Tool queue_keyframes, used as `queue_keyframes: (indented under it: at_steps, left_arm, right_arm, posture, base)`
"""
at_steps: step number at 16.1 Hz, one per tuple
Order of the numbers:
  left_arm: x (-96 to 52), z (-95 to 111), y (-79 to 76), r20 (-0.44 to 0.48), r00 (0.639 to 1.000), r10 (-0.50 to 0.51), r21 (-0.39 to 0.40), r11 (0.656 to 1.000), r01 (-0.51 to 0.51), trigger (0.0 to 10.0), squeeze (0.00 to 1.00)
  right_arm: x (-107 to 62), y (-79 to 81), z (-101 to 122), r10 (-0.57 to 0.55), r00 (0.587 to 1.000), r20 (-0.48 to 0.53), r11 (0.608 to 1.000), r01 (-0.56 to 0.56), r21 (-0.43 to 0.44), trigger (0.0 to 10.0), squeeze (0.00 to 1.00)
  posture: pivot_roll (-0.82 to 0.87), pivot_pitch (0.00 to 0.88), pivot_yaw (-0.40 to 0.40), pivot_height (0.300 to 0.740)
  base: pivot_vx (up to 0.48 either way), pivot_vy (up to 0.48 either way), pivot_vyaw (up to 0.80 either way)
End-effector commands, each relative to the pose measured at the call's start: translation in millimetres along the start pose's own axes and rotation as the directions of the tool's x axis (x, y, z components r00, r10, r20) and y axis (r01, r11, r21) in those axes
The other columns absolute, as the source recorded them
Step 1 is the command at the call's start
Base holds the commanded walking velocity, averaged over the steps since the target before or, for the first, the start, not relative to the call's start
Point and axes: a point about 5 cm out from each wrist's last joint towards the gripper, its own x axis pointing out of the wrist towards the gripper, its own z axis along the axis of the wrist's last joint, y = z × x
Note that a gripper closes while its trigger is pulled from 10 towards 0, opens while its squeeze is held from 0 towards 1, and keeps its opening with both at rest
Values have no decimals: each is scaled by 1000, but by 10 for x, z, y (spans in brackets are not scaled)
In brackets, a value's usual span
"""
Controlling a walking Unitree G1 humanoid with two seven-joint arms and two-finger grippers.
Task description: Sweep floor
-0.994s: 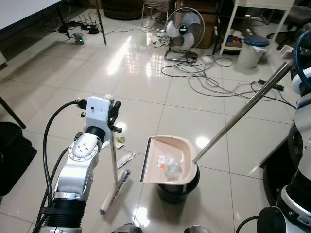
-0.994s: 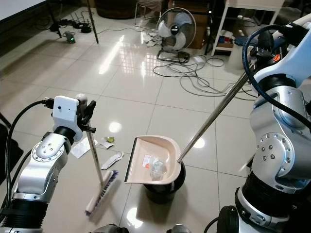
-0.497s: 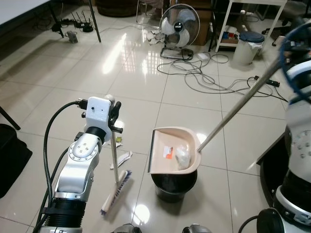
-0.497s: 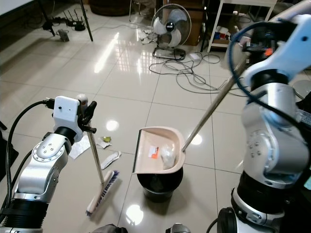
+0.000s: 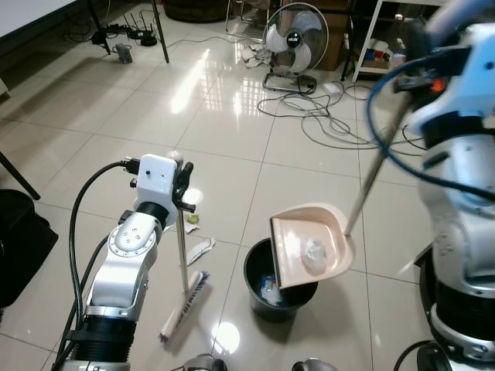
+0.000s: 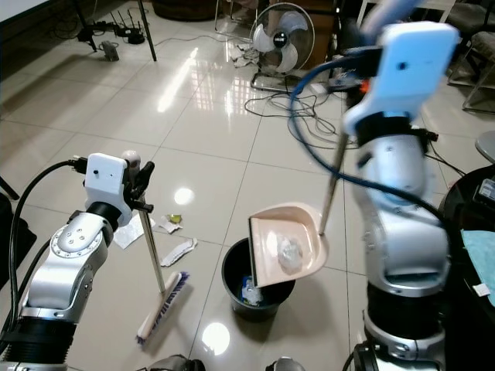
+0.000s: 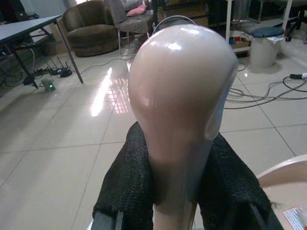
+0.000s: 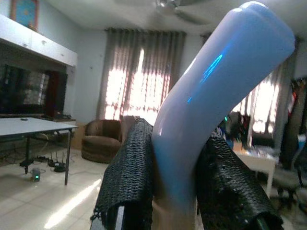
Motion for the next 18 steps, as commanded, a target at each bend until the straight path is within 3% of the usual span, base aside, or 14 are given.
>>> queue_keyframes:
  at_steps: [1, 4, 6, 12, 15, 17, 18]
  left_arm:
    - [-2, 44, 25, 16, 1000, 8, 18, 1000, -8, 10000, 0]
    - [6, 50, 26, 16, 1000, 12, 19, 1000, -12, 10000, 0]
    - [-9, 36, 27, 12, 1000, 14, 20, 1000, -14, 10000, 0]
    - [-9, 32, 24, 11, 1000, 19, 17, 1000, -20, 10000, 0]
    - [-7, 34, 16, 12, 1000, 16, 17, 1000, -16, 10000, 0]
    - [-9, 59, 22, 25, 1000, 15, 26, 1000, -15, 10000, 0]
    - [9, 113, 28, 44, 999, 10, 31, 999, -11, 10000, 0]
  right_arm:
    - [2, 41, 91, 16, 997, 72, 999, -13, -37, 10000, 0]
    - [-1, 203, 87, 100, 991, 87, 991, -92, -92, 10000, 0]
    - [-36, 406, 41, 216, 973, 76, 965, -201, -166, 10000, 0]
    - [-22, 685, 70, 313, 943, 114, 937, -288, -196, 10000, 0]
    - [-25, 705, 59, 327, 939, 110, 928, -297, -223, 10000, 0]
    - [11, 605, 88, 279, 954, 112, 941, -248, -228, 10000, 0]
    - [83, 454, 171, 182, 975, 129, 972, -159, -171, 10000, 0]
  posture:
    - [-114, 65, 21, 740]
    - [-112, 69, 19, 740]
    - [-111, 73, 15, 740]
    - [-112, 75, 13, 740]
    - [-112, 74, 12, 740]
    - [-115, 73, 13, 740]
    - [-118, 73, 15, 740]
  base:
    - [0, 0, 0]
    - [0, 0, 0]
    - [0, 0, 0]
    - [0, 0, 0]
    - [0, 0, 0]
    - [0, 0, 0]
    - [0, 0, 0]
